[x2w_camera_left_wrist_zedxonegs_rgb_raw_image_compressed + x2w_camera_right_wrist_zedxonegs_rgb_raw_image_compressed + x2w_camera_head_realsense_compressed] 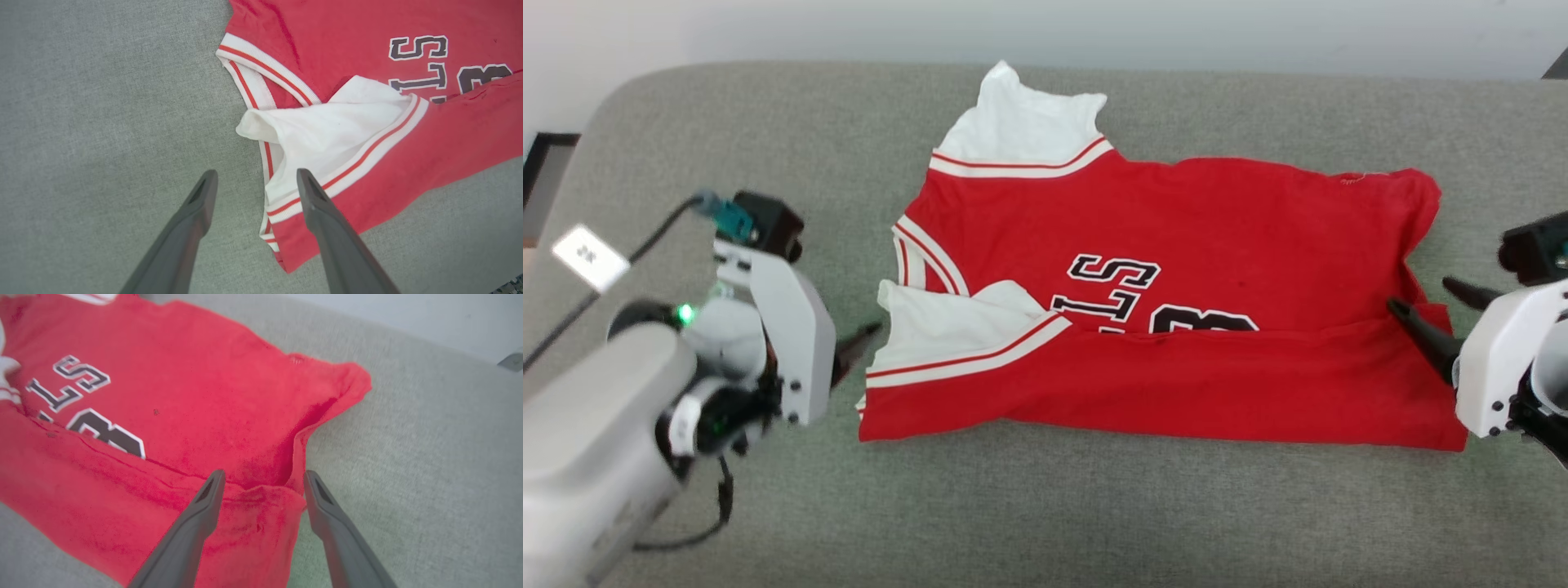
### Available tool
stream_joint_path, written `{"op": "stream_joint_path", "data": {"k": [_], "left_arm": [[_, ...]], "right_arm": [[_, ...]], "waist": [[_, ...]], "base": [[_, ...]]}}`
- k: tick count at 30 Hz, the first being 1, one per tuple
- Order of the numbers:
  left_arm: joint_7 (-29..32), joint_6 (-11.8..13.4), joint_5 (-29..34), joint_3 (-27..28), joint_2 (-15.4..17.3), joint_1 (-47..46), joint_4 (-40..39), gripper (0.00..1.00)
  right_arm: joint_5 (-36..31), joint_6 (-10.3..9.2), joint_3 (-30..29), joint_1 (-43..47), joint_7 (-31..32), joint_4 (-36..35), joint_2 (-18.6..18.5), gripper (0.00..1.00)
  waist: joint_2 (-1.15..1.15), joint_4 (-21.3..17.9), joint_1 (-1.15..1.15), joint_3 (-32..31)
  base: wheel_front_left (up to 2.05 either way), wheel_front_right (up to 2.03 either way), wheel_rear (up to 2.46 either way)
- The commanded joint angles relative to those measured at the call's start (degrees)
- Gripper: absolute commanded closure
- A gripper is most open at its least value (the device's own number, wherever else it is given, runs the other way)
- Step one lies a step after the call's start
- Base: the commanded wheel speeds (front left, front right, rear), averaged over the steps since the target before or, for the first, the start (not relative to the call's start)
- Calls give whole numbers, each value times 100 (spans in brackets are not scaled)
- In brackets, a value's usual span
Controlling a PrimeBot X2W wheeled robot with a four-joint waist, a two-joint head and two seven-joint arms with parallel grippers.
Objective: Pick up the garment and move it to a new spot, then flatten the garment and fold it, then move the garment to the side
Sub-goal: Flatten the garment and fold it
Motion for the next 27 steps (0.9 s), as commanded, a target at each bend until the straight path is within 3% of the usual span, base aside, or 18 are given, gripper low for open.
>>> {"op": "stream_joint_path", "data": {"k": [1, 10, 15, 23, 24, 25, 27], "left_arm": [[10, 71, -69, -4, 52, 139, -112, 0], [20, 592, -346, -55, 472, 898, -753, 0], [-70, 622, -495, -27, 443, 1106, -567, 0], [-139, 429, -762, 4, 147, 1286, 180, 0], [-114, 391, -818, 7, 99, 1316, 282, 57], [-82, 342, -865, -12, 47, 1329, 368, 100], [-79, 264, -865, -27, -32, 1307, 509, 100]], "right_arm": [[-80, -9, -111, 91, -164, -56, 55, 0], [-943, -8, -1208, 771, -1607, -680, 663, 0], [-1270, -8, -1700, 1359, -1505, -1272, 1119, 0], [-1492, -8, -2160, 2232, -1068, -1989, 1735, 0], [-1470, -7, -2149, 2301, -968, -2044, 1777, 0], [-1447, -7, -2173, 2350, -863, -2079, 1822, 0], [-1441, -7, -2222, 2427, -643, -2146, 1860, 0]], "waist": [[0, -46, 0, -83], [0, -281, 0, -226], [0, -446, 0, -173], [0, -678, 0, 5], [0, -698, 0, 28], [0, -706, 0, 46], [0, -703, 0, 78]], "base": [[0, 0, 0], [0, 0, 0], [0, 0, 0], [0, 0, 0], [0, 0, 0], [0, 0, 0], [0, 0, 0]]}}
